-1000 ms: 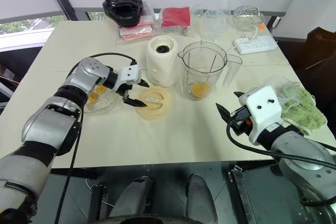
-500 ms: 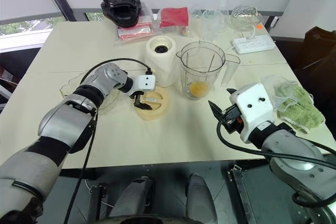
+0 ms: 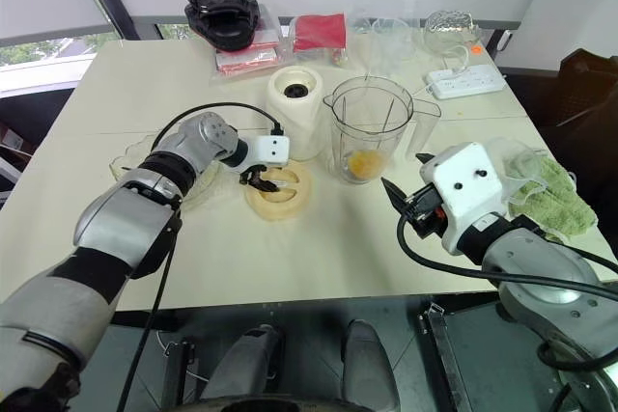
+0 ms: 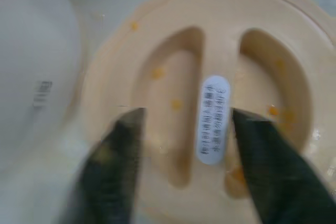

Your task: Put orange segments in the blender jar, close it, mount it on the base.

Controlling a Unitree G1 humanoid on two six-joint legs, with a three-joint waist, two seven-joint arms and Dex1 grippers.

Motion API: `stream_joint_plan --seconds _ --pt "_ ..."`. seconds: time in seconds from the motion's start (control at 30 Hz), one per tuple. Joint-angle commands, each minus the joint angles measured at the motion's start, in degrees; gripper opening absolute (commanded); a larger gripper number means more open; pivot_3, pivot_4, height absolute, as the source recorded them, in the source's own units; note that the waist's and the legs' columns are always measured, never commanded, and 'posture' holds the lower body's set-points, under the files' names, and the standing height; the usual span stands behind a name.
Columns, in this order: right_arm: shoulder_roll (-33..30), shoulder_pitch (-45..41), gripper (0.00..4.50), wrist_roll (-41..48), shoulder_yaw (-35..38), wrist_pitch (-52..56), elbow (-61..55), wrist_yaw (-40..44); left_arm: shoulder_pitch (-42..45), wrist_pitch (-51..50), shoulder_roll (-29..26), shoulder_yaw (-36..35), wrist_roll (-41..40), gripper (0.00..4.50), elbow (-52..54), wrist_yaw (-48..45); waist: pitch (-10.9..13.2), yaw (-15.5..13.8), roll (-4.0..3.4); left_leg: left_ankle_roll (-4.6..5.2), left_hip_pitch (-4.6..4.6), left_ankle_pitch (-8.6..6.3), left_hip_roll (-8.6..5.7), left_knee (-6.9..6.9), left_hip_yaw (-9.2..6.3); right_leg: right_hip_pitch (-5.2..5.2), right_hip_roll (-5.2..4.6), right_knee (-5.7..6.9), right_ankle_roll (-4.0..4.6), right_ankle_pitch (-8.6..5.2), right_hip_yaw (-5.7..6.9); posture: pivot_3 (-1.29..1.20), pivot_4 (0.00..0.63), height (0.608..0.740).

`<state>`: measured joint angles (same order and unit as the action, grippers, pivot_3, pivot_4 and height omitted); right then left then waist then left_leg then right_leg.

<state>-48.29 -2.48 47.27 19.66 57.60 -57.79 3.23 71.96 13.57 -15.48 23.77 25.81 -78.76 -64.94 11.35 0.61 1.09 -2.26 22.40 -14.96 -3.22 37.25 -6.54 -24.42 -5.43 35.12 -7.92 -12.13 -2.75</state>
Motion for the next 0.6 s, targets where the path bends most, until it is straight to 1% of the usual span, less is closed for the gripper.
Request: stream_joint_plan --seconds 0.03,0.07,0.37,0.6 --pt "-0.55 -1.16 3.06 -0.86 0.52 0.03 -0.31 0.39 0.32 0.77 0.07 -0.13 0.86 0.74 0.14 -0.15 -0.03 -0.08 -0.02 0.00 0.00 0.00 0.00 0.01 0.00 0.00 0.00 0.00 0.00 0.00 0.00 0.00 0.150 0.740" --pt "-0.58 -1.32 3.06 -1.07 0.43 0.08 -0.19 0.44 0.27 0.97 0.15 -0.04 1.00 0.26 0.15 -0.49 -0.02 -0.20 -0.01 0.00 -0.01 0.00 0.00 0.03 0.01 0.02 0.00 0.02 0.00 0.01 -0.01 0.00 0.150 0.740" --pt "0.05 -1.95 3.06 -2.20 0.23 0.59 0.18 1.02 -0.32 1.57 0.54 0.83 2.74 0.24 0.14 -0.57 -0.04 -0.08 0.01 0.00 -0.02 0.00 0.00 0.11 -0.01 0.05 0.00 0.05 0.00 0.00 0.00 0.00 0.150 0.740" --pt "0.10 -2.21 3.06 -3.41 0.66 0.43 0.91 1.67 -0.37 1.30 0.60 -0.68 1.64 0.24 0.27 -2.50 -0.05 -0.12 0.01 0.00 -0.02 0.00 -0.01 0.12 -0.01 0.06 0.00 0.06 0.00 0.00 0.00 0.00 0.150 0.740"
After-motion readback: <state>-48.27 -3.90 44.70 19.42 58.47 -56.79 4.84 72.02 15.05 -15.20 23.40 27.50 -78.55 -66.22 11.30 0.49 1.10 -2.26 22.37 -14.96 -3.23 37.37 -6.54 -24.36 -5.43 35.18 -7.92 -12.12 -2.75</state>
